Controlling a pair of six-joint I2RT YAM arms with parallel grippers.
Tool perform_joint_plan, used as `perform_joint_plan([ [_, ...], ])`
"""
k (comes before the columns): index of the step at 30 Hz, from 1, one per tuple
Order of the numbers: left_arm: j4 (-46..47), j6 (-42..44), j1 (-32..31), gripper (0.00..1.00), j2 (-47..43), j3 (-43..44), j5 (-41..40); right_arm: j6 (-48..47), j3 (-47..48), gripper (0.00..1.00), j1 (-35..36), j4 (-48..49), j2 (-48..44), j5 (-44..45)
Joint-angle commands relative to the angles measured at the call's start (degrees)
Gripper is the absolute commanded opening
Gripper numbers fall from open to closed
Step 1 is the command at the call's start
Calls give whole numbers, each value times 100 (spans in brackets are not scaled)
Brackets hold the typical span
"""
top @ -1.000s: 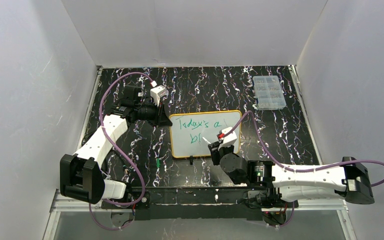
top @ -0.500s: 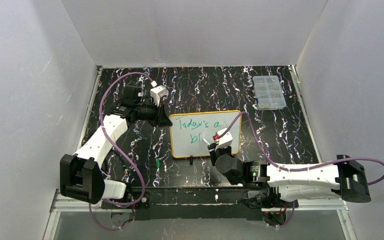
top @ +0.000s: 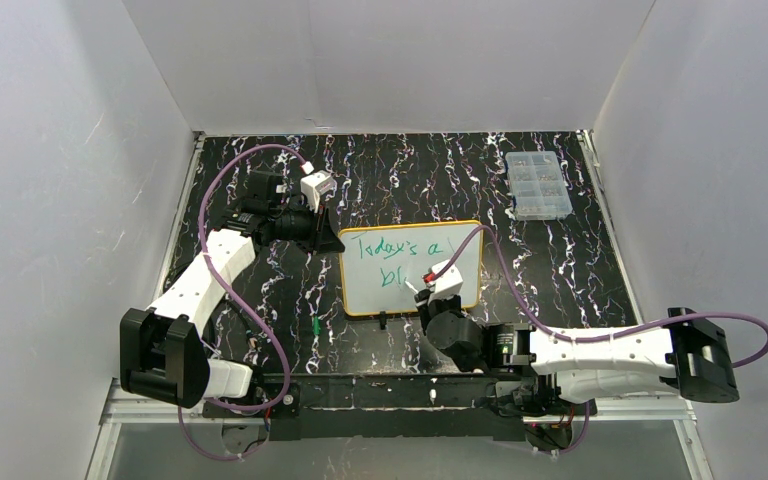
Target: Write a sentence on the whiteboard
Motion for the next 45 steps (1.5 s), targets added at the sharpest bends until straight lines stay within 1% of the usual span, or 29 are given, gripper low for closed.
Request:
perform_joint_plan([
  [1, -2, 61, 36, 0, -235, 40, 11, 154, 93, 1, -10, -250, -123, 358],
  [10, -3, 63, 37, 0, -222, 37, 11, 51, 149, 1, -10, -158, -151, 531],
  [17, 0, 59, 40, 0, -217, 43, 11, -181, 163, 1, -11, 177, -91, 491],
  [23, -4, 64, 37, 0, -217, 37, 3, -215, 203, 1, -10, 203, 99, 354],
  [35, -4, 66, 37, 0, -234, 42, 0, 212, 65, 1, -10, -143, 49, 205],
  [44, -4, 65, 41, 0, -236, 42, -8, 389, 70, 1, -2, -311, 20, 276],
  [45, -4, 66, 36, 0, -234, 42, -8, 409, 74, 1, -1, -461, 12, 307],
])
